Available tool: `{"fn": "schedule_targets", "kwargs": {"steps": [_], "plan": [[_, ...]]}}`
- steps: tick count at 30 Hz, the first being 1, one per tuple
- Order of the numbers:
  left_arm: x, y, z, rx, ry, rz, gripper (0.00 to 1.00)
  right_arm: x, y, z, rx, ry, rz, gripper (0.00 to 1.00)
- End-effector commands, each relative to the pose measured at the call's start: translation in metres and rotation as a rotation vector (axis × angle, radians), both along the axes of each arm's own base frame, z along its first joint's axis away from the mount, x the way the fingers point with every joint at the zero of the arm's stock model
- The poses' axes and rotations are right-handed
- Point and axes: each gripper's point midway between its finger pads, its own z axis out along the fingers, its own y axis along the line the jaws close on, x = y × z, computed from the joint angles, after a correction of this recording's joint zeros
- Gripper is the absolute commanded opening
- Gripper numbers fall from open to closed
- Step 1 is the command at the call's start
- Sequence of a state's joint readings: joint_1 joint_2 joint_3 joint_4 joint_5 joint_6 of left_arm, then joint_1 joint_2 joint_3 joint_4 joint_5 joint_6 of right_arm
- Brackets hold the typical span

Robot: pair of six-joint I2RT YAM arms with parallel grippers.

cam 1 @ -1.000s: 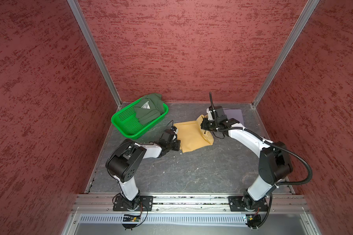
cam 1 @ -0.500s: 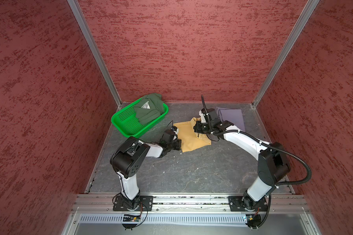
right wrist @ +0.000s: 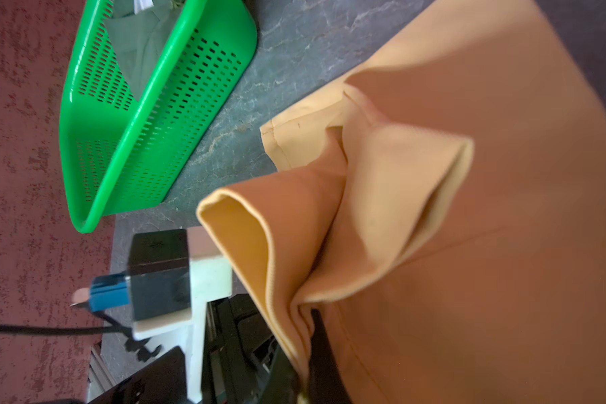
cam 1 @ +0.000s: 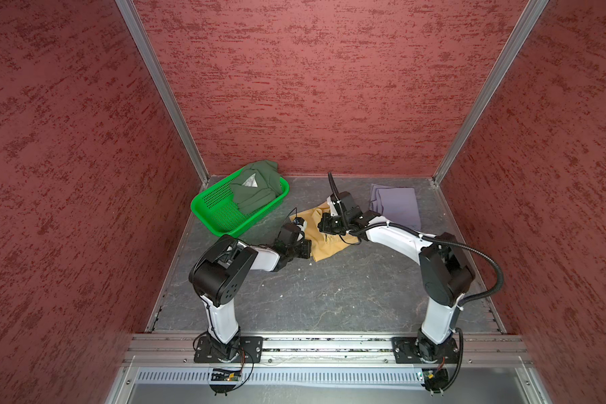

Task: Fold and stack skirts
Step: Fold the skirt at the top-center of the table, then smooth out the skirt at the top-center of the table.

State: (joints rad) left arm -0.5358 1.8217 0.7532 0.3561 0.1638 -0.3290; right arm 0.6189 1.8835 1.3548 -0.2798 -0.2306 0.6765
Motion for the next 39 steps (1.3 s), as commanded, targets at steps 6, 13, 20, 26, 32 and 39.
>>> {"fn": "schedule_targets", "kwargs": {"steps": [6,13,20,26,32,39], "plan": [[-0.01,0.002,-0.007,0.002,0.039,-0.014,0.0,0.01,0.02,-0.014,0.046,0.016,0.015,0.14],[-0.014,0.007,0.007,0.008,0.026,-0.006,0.0,0.008,0.025,-0.03,0.058,0.041,0.046,0.28],[-0.021,0.019,0.031,0.023,-0.002,0.019,0.0,0.012,0.017,-0.001,0.09,-0.033,0.064,0.34],[-0.017,0.025,0.062,0.053,-0.052,0.028,0.02,0.012,0.0,0.042,0.111,-0.147,0.088,0.35],[0.002,0.017,0.084,0.062,-0.097,0.017,0.03,0.006,-0.029,0.044,0.084,-0.16,0.062,0.26],[0.037,-0.003,0.085,0.067,-0.1,0.002,0.03,-0.012,-0.041,0.003,0.048,-0.09,0.068,0.04]]}}
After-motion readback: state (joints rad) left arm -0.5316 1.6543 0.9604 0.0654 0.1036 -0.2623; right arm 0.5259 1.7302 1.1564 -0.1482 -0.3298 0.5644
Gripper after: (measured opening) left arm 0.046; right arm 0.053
